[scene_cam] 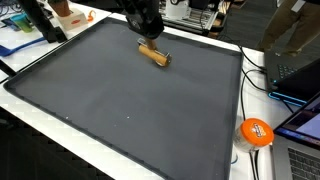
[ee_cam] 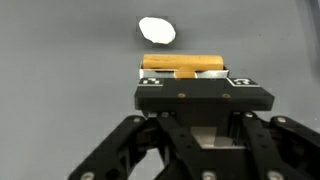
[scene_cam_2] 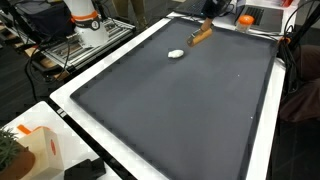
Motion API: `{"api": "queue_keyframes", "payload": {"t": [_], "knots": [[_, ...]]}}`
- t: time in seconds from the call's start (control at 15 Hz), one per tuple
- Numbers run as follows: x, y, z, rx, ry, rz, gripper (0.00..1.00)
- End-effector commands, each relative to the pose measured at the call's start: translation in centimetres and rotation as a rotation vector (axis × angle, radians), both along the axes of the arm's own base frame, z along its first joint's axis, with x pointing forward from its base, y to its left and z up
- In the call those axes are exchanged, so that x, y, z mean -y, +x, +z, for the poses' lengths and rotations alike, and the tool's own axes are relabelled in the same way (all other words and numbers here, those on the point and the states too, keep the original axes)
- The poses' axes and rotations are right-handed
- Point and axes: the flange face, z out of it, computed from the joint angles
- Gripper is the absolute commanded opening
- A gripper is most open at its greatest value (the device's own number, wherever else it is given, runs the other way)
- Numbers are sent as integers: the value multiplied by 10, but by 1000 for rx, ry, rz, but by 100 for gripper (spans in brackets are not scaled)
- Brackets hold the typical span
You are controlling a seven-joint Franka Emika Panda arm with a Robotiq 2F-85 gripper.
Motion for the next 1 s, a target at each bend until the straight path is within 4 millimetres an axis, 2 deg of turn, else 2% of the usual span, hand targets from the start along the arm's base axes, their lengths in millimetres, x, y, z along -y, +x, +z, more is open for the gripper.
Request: {"api": "queue_keyframes", "payload": {"t": [0.0, 0.2, 0.4, 0.6, 0.93], "knots": [[2, -40, 26, 41, -10, -49, 22], [-2, -58, 48, 159, -11, -141, 22], [-10, -88, 53, 184, -41, -232, 22], [-21, -125, 48, 183, -95, -313, 22], [-49, -203, 26, 154, -171, -413, 22]]}}
